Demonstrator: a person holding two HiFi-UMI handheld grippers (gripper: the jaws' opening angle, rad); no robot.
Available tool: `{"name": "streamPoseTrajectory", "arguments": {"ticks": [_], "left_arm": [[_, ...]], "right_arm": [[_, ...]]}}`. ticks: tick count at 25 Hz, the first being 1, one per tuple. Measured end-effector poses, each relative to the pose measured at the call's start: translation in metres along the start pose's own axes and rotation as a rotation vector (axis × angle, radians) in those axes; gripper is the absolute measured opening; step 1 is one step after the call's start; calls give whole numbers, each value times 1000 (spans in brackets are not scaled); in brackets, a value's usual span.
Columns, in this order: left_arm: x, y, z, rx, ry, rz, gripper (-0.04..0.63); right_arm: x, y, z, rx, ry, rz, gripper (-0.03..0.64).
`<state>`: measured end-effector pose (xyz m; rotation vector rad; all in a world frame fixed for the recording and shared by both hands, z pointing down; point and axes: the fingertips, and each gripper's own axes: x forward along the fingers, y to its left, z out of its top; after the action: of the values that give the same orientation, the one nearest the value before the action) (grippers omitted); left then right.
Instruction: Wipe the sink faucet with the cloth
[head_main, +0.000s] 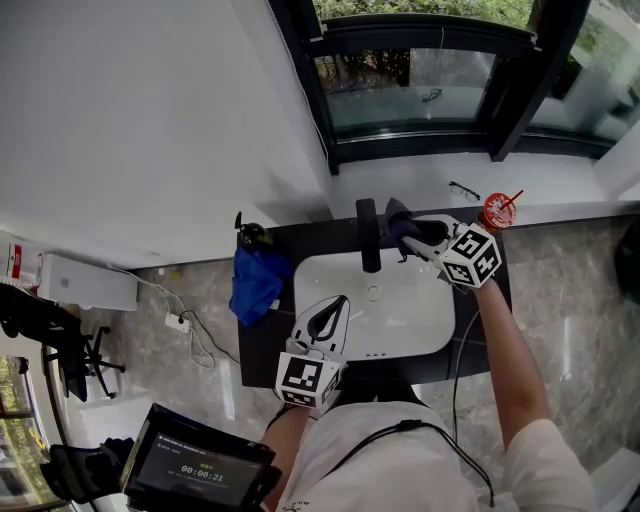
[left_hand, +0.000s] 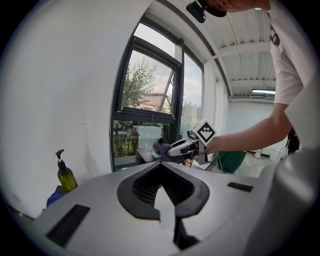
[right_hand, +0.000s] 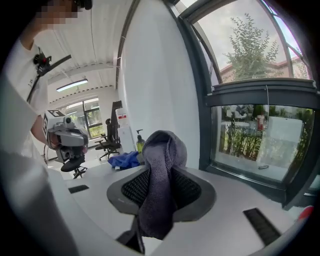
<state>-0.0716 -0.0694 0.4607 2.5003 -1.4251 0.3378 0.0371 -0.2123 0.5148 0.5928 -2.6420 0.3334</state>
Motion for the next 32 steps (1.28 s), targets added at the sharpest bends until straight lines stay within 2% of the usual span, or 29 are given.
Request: {"name": "streamPoseTrajectory", "arguments": {"ticks": [6, 10, 14, 18, 22, 24, 26, 29, 32], "left_arm": [[8, 10, -7, -3, 24, 12, -6], [12, 8, -13, -6, 42, 8, -6], [16, 12, -17, -13, 58, 13, -6], [17, 18, -18, -15, 64, 30, -6], [17, 20, -16, -16, 61, 43, -6], [17, 21, -17, -13, 67, 45, -6], [17, 22, -18, -11, 71, 43, -6], [20, 20, -16, -13, 68, 35, -6], [23, 14, -15, -16, 66, 22, -7]], "right_arm": [[15, -24, -33, 48, 55, -62, 120], [32, -42, -64, 45, 167, -136, 120], [63, -52, -87, 38, 300, -150, 120], [89, -56, -104, -37, 462, -172, 120], [103, -46, -111, -162, 561, -128, 120], [107, -35, -112, -184, 553, -77, 120], [107, -28, -103, -169, 495, -37, 120], [96, -26, -84, -133, 386, -16, 120], [81, -25, -56, -158, 292, -6, 120]]}}
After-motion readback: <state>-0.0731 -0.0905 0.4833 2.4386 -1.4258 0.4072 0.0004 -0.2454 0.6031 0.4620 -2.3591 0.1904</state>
